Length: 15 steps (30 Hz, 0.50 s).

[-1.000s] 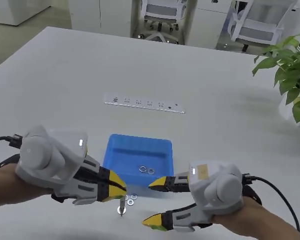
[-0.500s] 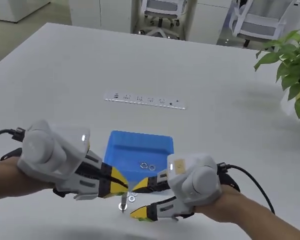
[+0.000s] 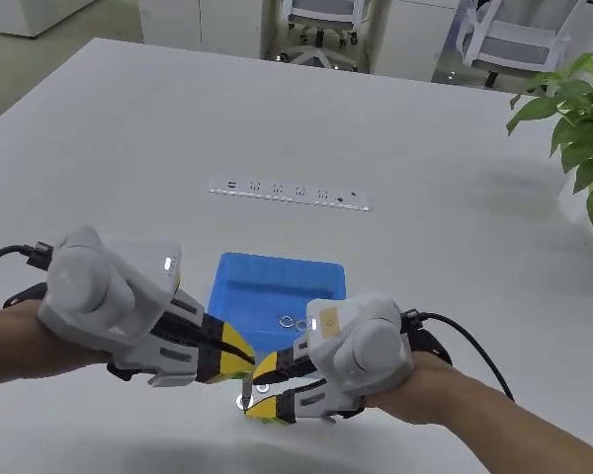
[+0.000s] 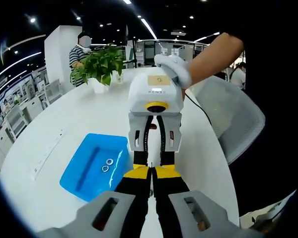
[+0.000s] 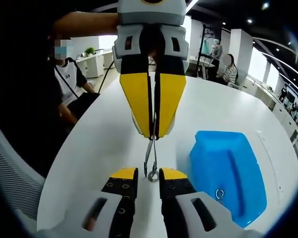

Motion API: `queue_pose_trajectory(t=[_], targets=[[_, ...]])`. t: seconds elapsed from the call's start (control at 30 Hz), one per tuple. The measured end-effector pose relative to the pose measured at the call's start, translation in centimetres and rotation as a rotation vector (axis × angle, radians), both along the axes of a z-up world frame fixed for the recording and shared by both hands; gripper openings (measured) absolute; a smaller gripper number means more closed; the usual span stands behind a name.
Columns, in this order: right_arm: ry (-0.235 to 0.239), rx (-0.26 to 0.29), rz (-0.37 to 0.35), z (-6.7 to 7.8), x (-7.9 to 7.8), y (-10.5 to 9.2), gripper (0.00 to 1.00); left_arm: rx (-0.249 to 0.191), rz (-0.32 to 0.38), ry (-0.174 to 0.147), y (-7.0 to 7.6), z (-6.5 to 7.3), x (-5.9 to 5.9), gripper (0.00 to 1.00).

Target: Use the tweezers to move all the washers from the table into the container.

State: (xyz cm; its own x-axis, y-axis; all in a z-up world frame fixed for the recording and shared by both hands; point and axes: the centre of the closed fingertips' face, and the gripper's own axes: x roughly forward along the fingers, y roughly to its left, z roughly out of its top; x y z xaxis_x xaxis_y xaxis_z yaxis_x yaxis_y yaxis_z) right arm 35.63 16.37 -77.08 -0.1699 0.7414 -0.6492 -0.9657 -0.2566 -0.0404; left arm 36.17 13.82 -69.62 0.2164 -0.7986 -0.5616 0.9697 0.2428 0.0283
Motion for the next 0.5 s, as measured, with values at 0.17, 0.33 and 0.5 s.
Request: queue_pose_trajectory(t=[0.17, 0.33, 0.5], targets=[[0.010, -0.007, 0.008, -0.20, -0.14, 0.30, 0.16, -0.001, -0.002, 0.002, -0.10, 0.01, 0.03, 0.05], [0.012, -0.014, 0.004, -0.40, -0.12, 0.45, 0.12, -0.004, -0.008, 0.006, -0.22, 0.02, -0.05, 0.05], [0.006, -0.026, 0.012, -0.46, -0.17, 0.48, 0.11, -0.003, -0.010, 0.006, -0.16, -0.01, 0.00, 0.05]])
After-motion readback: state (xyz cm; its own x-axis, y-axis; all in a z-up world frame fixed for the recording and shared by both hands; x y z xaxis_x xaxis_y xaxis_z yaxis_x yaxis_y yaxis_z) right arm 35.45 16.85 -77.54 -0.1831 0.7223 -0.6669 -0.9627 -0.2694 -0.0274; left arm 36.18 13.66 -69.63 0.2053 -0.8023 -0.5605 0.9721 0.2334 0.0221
